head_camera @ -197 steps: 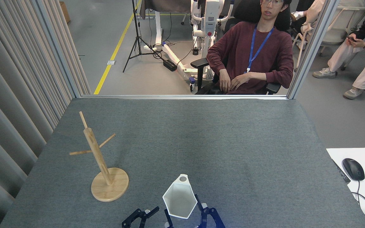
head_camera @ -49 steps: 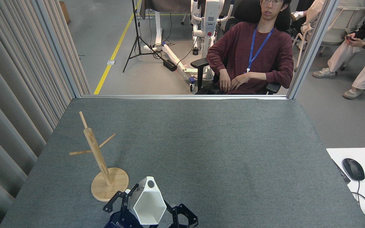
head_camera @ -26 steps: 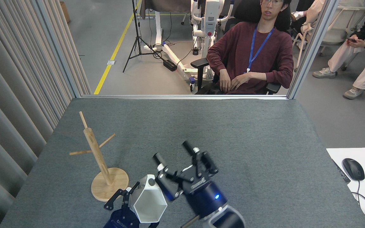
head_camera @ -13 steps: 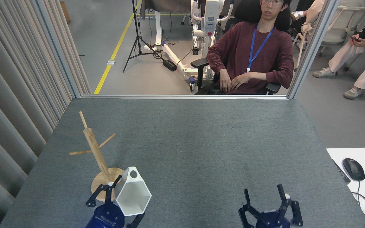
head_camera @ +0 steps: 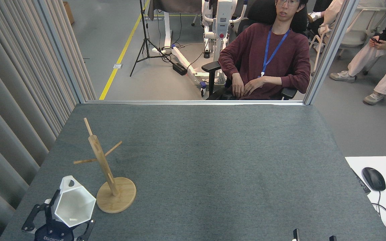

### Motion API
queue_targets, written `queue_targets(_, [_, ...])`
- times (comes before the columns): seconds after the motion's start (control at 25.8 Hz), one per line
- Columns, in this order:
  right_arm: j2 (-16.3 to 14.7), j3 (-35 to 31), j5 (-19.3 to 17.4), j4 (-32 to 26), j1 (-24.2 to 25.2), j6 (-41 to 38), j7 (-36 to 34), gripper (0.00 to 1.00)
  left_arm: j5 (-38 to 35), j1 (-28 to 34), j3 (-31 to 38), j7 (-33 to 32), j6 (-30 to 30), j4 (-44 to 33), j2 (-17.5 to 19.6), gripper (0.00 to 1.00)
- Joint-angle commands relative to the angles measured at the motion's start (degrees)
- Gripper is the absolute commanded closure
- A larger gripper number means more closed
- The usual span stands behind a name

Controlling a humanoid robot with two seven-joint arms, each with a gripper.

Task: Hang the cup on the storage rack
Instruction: 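Carry the cup with the left gripper toward the wooden rack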

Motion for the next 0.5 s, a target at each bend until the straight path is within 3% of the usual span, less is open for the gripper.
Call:
queue_targets(0.0, [0.05,-0.66,-0.25,-0.09,0.87,-1.11,0.6,0.02,-4.3,-3.79,0.92,0.24,1.56,3.83,0.26,0.59])
queue_targets(0.15, [0.32,-0.57,-0.25,-0.09,0.87,-1.11,0.52,0.02,-7.29,-8.28,0.92,0.51,2.61,9.46,1.76,0.65])
queue_targets(0.46, [0.49,-0.57,-0.25,-0.09,0.26,-1.2,0.6,0.02,-8.61,-12.85,3.03,0.51,3.76,15.17,4.13,0.64])
